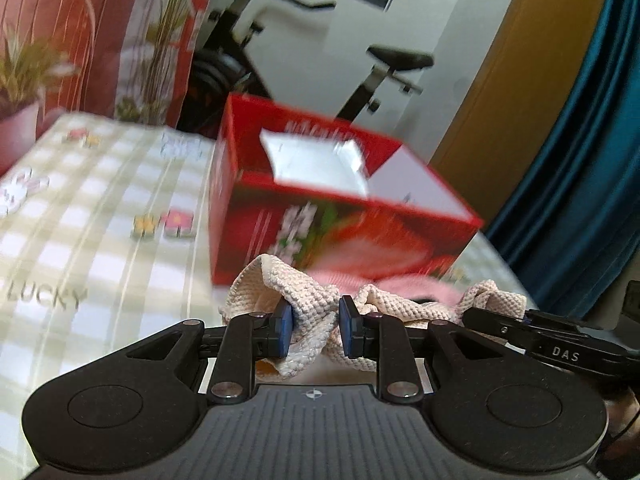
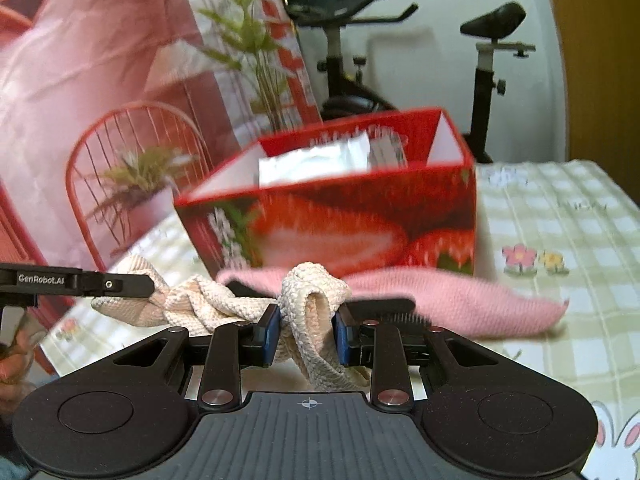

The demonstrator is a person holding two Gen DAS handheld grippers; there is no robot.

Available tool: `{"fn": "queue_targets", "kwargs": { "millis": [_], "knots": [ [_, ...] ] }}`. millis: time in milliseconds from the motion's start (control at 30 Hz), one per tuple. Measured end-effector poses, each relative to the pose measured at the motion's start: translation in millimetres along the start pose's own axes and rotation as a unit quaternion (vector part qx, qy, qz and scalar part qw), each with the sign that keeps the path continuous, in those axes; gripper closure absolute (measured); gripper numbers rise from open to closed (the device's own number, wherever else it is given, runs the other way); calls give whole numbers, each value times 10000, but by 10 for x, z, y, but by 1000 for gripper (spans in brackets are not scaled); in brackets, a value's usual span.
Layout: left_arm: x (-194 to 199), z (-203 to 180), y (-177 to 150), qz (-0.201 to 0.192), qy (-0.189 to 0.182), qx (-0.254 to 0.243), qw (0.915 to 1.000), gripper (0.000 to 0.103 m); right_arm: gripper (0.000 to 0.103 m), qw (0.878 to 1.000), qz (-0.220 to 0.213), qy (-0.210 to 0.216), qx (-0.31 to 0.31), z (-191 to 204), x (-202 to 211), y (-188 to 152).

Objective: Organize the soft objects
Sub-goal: 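Lift the cream towel over the red box with both grippers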

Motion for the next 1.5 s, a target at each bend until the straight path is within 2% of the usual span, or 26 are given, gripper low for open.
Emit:
{"fn": "queue_targets", "kwargs": {
  "millis": [167, 333, 433, 600, 900, 1067, 1267, 1500],
  "knots": [
    [52, -174, 280, -270, -136, -250, 9992, 78, 77, 9994, -341, 33, 39, 9, 113, 368],
    [-13, -203, 559, -404, -246, -70, 9989, 78, 77, 9976, -673, -42, 129, -67, 163, 751],
    [-84, -220, 701, -465, -277, -153, 9984, 78, 77, 9969, -778, -56, 136, -121, 143, 952],
    [-292, -227, 930, -412, -293, -194, 9985, 78, 77, 9958, -835, -179, 316, -196, 9, 1251],
    [-634, -83, 1339, -487, -31, -258, 9985, 79, 77, 9935, -664, -406, 834, -223, -509, 1748],
    [-929, 13, 1246, 23, -14, -220, 9998, 79, 77, 9927, -200, -485, 1084, -223, -895, 1715],
    [-1269, 12, 968, 704, -54, -317, 9970, 79, 77, 9879, 631, -551, 1305, -224, -1313, 1346],
    [-1443, 135, 940, 945, 191, -316, 9948, 79, 77, 9883, 880, -736, 1004, -400, -1515, 1252]
  ]
}}
Point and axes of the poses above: each gripper's, at about its wrist camera, not at the fingertips, and x roughly against the way its jaws point, z to its left, y to its top, the point moved 10 cm from there along -x, roughly the way its jaws point, and after that the axes turned 6 degrees about -y, right-handed, at the moved point
